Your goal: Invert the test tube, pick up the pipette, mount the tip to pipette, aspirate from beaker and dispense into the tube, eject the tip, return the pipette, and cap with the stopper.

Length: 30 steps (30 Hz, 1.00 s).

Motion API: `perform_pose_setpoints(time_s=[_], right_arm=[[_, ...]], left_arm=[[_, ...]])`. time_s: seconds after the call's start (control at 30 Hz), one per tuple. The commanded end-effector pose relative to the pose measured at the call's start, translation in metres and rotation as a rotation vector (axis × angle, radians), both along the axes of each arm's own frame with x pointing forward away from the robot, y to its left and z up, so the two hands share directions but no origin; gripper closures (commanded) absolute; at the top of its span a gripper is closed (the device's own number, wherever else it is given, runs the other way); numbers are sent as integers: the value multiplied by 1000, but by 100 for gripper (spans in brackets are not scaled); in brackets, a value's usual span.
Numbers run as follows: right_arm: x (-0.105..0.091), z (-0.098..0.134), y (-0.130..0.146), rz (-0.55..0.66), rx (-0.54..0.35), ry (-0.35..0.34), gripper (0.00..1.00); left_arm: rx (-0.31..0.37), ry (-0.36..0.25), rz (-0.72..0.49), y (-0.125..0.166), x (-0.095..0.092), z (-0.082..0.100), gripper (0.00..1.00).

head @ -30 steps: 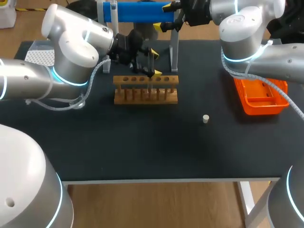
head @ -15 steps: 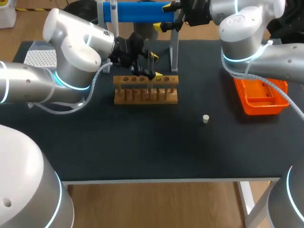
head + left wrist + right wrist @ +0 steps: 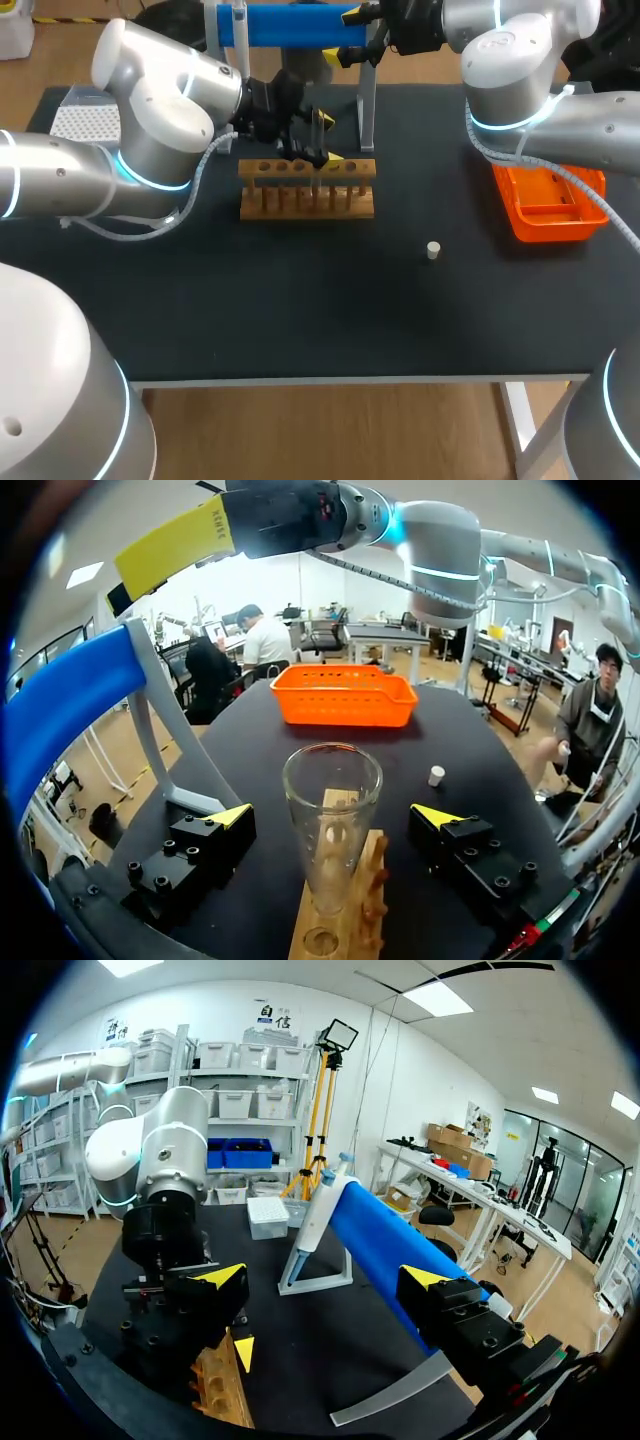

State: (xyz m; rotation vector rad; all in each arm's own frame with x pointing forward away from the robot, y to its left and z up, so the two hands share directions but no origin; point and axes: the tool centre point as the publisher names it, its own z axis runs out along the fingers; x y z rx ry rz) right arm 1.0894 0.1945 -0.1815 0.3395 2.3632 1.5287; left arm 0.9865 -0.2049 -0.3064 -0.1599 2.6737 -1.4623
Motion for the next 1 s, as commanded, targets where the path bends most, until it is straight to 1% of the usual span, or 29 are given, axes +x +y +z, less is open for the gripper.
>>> perform_pose_setpoints(time_s=[0.03,0.5,0.6,0.67,0.8,1.0], right_arm=[[0,1,-1,2,-3,3,0],[0,1,-1,2,-3,3,0],[-9,-3,-12,-1,-22,-2,0],[-19,-5,-22,0,-58,-24,0],[-47,-6,-48,14,-80,-39,0],[-91,-6,-92,-5,-85,-25,0]], left_arm=[[-1,-1,1,0,0,0,0],[-1,-1,1,0,0,0,0],[-1,-1,1,0,0,0,0],[-1,-1,1,0,0,0,0],[-1,-1,1,0,0,0,0],[-1,-1,1,0,0,0,0]])
